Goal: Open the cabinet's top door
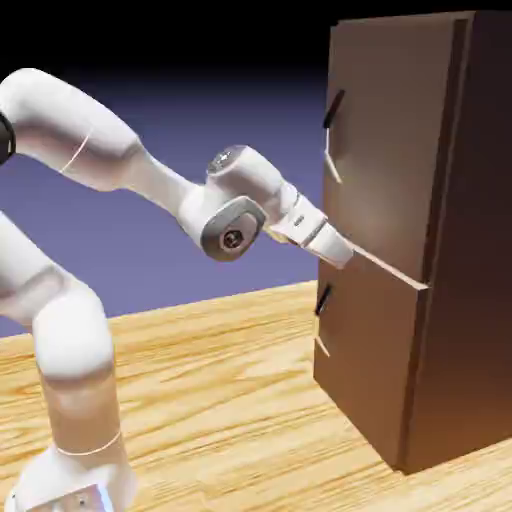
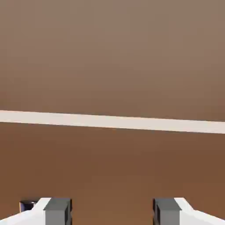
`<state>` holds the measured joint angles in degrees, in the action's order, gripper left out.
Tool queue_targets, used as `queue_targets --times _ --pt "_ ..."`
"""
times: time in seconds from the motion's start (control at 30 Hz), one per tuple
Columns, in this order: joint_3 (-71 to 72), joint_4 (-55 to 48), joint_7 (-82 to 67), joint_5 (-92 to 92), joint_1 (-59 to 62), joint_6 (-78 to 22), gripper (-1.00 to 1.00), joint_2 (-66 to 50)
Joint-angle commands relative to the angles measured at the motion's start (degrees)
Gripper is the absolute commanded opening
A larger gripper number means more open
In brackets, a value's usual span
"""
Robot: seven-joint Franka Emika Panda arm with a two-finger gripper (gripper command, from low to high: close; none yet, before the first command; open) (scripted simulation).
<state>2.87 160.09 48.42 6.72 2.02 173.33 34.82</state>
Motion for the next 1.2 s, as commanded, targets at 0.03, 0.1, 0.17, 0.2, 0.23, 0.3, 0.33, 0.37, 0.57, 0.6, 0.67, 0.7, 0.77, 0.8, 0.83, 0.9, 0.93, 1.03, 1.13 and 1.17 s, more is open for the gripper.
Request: queue_targets --times 0.03,0.1,0.17,0.2,0.23,0.3,0.33,0.37,0.57,0.6,0.67,0.7,0.77,0.8,0.83,0.9,0.93,1.03,1.13,1.17 --pt "2.1 -0.7 4.4 5.0 2.0 -0.5 0.00 1.6" --pt "4.3 -1.4 8.8 10.0 4.0 -1.0 0.00 3.2" --pt "6.4 -2.0 13.3 15.0 6.0 -1.5 0.00 4.8" --pt "7.5 -2.4 15.5 17.4 7.0 -1.7 0.00 5.6" --pt "8.5 -2.7 17.7 19.9 8.0 -2.0 0.00 6.4" --pt "10.7 -3.4 22.1 24.9 10.0 -2.5 0.00 8.0" --pt "11.7 -3.7 24.3 27.4 11.0 -2.7 0.00 8.8" --pt "12.8 -4.1 26.5 29.9 12.0 -3.0 0.00 9.6" --pt "19.2 -6.1 39.8 44.9 18.1 -4.5 0.00 14.4" --pt "20.2 -6.4 42.0 47.4 19.1 -4.7 0.00 15.2" --pt "22.4 -7.1 46.4 52.3 21.1 -5.2 0.00 16.9" --pt "23.4 -7.4 48.6 54.8 22.1 -5.5 0.00 17.7" --pt "25.6 -8.1 53.0 59.8 24.1 -6.0 0.00 19.3" --pt "26.6 -8.5 55.2 62.3 25.1 -6.2 0.00 20.1" --pt "27.7 -8.8 57.5 64.8 26.1 -6.5 0.00 20.9" --pt "29.8 -9.5 61.9 69.8 28.1 -7.0 0.00 22.5" --pt "30.9 -9.8 64.1 72.3 29.1 -7.2 0.00 23.3" --pt "34.1 -10.8 70.7 79.8 32.1 -8.0 0.00 25.7" --pt "37.3 -11.8 77.3 87.2 35.1 -8.7 0.00 28.1" --pt "38.4 -12.2 79.6 89.7 36.1 -9.0 0.00 28.9"
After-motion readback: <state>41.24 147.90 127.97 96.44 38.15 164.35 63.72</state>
